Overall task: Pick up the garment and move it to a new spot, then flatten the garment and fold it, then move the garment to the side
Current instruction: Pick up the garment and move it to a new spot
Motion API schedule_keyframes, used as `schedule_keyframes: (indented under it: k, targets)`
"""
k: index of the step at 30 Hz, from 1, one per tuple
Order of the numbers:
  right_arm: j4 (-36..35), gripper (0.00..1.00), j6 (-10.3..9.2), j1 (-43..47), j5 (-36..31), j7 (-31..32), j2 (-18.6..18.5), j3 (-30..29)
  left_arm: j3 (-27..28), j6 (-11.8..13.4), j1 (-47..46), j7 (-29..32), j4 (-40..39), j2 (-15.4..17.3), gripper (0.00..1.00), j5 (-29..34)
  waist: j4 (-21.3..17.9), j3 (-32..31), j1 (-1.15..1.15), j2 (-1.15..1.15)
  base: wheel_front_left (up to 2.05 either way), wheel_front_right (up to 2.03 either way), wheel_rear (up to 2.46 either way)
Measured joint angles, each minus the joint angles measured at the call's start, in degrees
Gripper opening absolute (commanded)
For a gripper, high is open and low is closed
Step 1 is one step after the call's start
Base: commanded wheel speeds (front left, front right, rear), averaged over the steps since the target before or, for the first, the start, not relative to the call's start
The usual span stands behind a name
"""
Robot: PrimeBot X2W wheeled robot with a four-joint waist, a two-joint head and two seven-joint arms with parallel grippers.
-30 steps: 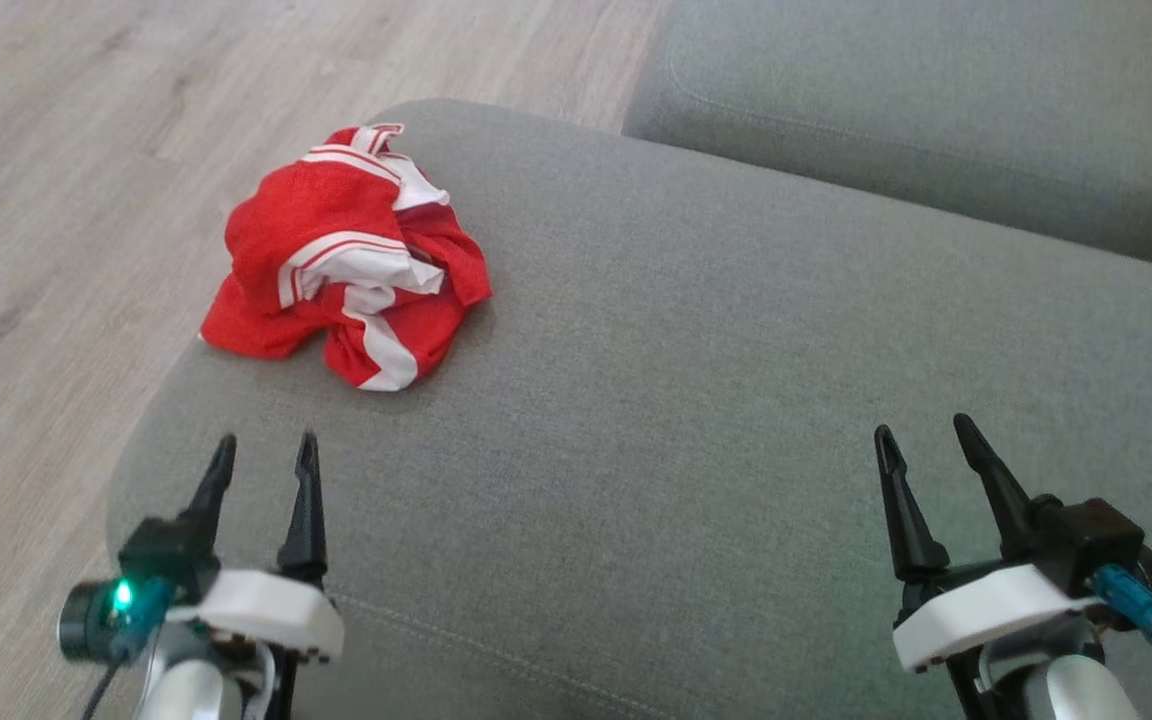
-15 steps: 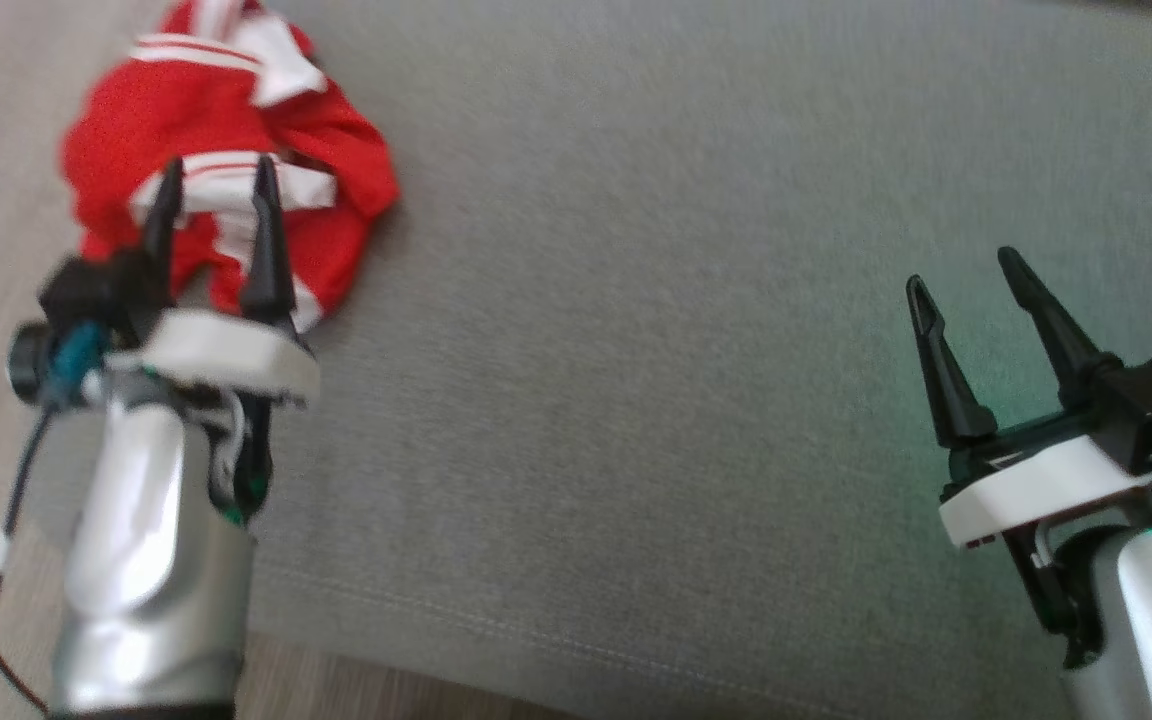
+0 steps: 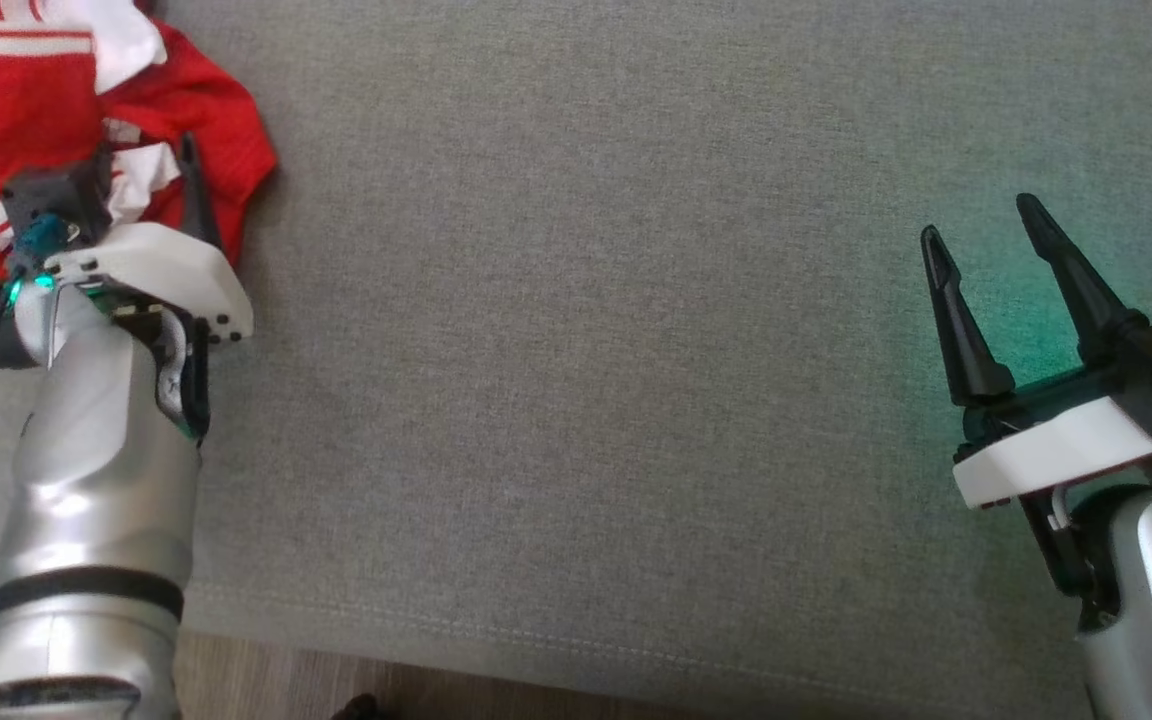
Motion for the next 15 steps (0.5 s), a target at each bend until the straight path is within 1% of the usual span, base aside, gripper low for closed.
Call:
schedule_keyframes:
  k: [3, 4, 5, 7, 10, 12, 15]
  targets:
    - [0.1, 1.0, 0.0, 0.0, 0.4, 0.0, 0.0, 0.0, 0.4, 0.5, -2.2, 0.2, 4.4, 0.2, 1.0, 0.0, 0.3, 0.0, 0.0, 0.0, 0.0, 0.0, 0.0]
    - [0.1, 1.0, 0.0, 0.0, 0.5, 0.0, 0.0, 0.0, 0.4, 0.5, -2.8, 0.5, 5.6, 0.2, 0.34, 0.0, 0.4, -0.1, 0.0, 0.0, 0.0, 0.0, 0.0]
    - [0.1, 1.0, 0.0, 0.0, 0.5, 0.0, 0.0, 0.0, 0.4, 0.4, -3.4, 0.5, 6.6, 0.3, 0.0, 0.0, 0.5, -0.1, 0.0, 0.0, 0.0, 0.0, 0.0]
    - [0.4, 1.0, 0.0, 0.0, 0.8, -0.1, 0.1, 0.0, 0.4, 0.3, -4.2, 0.5, 8.3, 0.5, 0.0, 0.0, 0.8, -0.3, 0.0, 0.0, 0.0, 0.0, 0.0]
    - [0.9, 1.0, 0.0, 0.0, 1.0, -0.1, 0.4, 0.0, 0.4, -0.2, -4.6, 0.5, 8.9, 1.1, 0.0, -0.4, 1.0, -0.8, 0.0, 0.0, 0.0, 0.0, 0.0]
    - [1.5, 1.0, 0.0, 0.0, 1.3, -0.5, 0.8, -0.1, 0.4, 0.0, -4.3, 0.5, 4.6, 1.5, 0.0, -0.4, 1.3, -1.8, 0.0, 0.0, 0.0, 0.0, 0.0]
    - [2.1, 1.0, 0.0, 0.1, 1.4, -0.9, 1.6, -0.5, 0.6, 0.1, -3.6, 0.4, -4.1, 1.7, 0.0, -0.4, 1.5, -3.3, -0.01, 0.0, 0.0, 0.0, 0.0]
